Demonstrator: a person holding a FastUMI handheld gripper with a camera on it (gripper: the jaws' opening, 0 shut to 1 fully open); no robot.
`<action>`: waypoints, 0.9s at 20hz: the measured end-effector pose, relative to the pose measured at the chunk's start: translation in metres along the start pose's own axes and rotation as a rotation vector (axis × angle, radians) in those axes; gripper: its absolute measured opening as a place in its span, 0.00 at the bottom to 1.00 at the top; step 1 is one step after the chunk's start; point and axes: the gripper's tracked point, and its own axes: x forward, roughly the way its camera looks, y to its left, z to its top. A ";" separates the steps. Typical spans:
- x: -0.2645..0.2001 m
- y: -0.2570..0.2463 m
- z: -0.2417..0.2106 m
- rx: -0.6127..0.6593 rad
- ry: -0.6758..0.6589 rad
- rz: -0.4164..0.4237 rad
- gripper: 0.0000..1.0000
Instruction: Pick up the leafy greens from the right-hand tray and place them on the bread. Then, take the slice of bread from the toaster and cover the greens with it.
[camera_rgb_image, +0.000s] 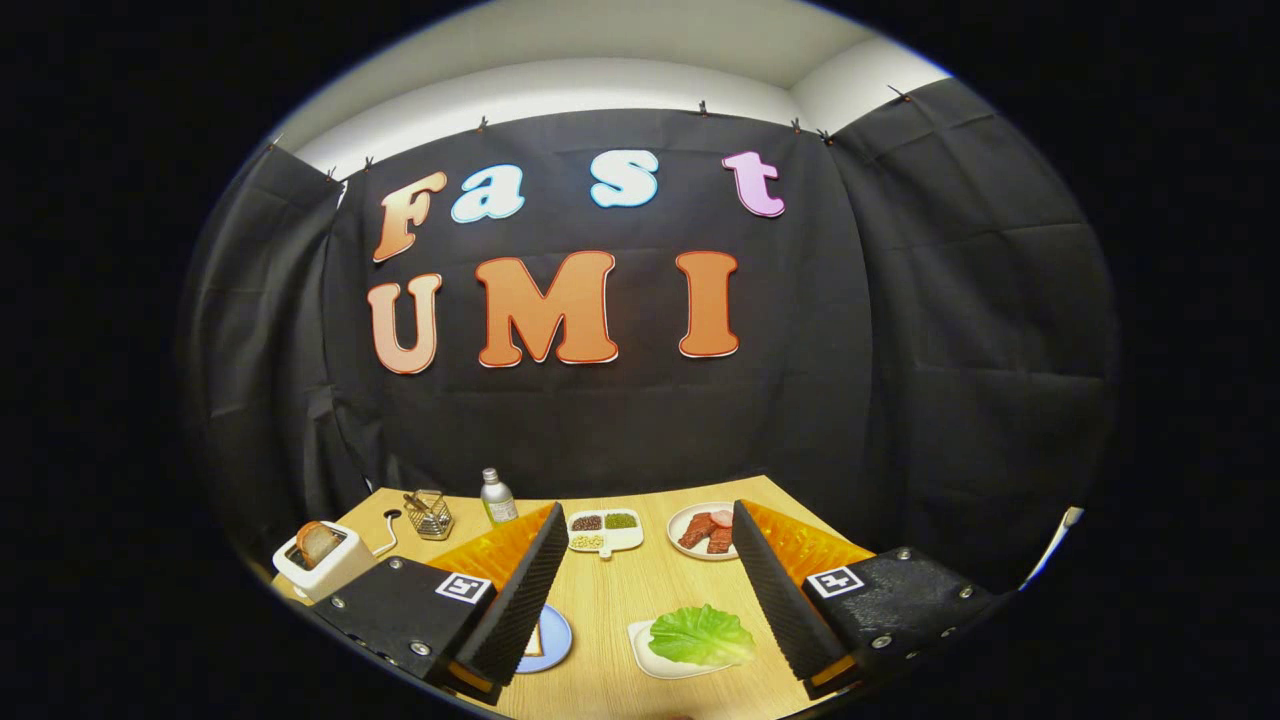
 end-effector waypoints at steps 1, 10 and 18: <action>0.001 -0.001 0.000 -0.010 -0.002 -0.005 0.99; 0.008 -0.004 -0.001 -0.013 0.012 -0.006 0.99; 0.034 -0.019 -0.065 -0.073 0.097 -0.021 0.99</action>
